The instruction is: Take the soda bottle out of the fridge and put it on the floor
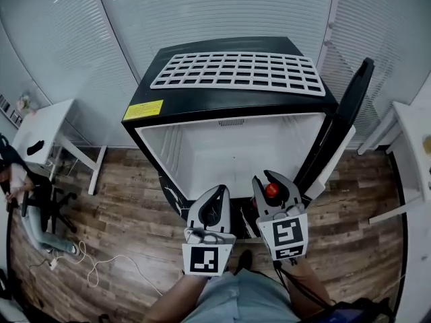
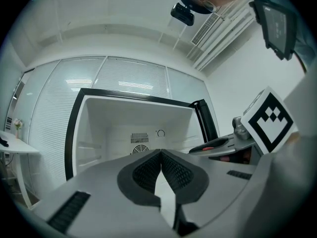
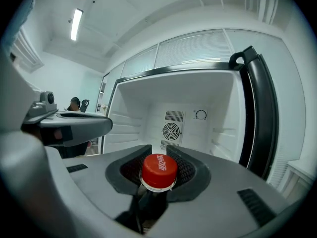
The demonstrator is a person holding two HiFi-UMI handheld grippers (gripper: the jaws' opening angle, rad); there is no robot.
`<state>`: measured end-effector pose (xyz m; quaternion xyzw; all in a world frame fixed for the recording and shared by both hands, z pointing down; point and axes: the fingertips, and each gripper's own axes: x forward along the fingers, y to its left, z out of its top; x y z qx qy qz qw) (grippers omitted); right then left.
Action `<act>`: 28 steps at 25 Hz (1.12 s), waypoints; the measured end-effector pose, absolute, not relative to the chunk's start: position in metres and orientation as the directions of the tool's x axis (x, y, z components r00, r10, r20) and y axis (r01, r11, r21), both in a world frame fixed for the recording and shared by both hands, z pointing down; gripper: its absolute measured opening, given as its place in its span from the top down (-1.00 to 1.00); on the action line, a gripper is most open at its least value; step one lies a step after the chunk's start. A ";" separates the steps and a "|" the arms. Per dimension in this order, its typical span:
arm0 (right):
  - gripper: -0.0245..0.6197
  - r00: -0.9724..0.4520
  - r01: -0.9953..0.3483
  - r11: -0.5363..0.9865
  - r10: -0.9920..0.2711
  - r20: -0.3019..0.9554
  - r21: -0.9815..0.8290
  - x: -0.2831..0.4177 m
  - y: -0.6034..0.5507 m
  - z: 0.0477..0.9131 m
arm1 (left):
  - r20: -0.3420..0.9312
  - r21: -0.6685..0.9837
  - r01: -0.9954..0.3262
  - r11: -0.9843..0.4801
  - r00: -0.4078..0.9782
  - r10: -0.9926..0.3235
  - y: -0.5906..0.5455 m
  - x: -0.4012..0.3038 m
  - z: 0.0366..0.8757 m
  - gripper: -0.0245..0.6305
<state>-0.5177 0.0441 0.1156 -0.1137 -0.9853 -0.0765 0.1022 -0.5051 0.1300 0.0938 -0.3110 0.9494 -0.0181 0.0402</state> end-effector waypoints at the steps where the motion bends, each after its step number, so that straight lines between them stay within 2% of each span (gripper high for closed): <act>1: 0.60 -0.955 0.231 0.964 0.200 0.219 0.130 -0.515 0.046 0.114 | -0.059 -0.055 -0.596 0.801 -0.799 -0.598 0.132 -0.504 0.094 0.87; 17: 0.60 -0.985 0.009 0.983 -0.024 0.172 0.186 -0.441 0.051 0.086 | -0.150 -0.029 -0.776 0.630 -0.620 -0.770 0.131 -0.458 0.061 0.87; 28: 0.60 -0.927 -0.304 0.930 -0.338 0.161 0.205 -0.329 0.008 0.096 | -0.145 -0.005 -0.945 0.326 -0.322 -0.936 0.072 -0.369 0.074 0.87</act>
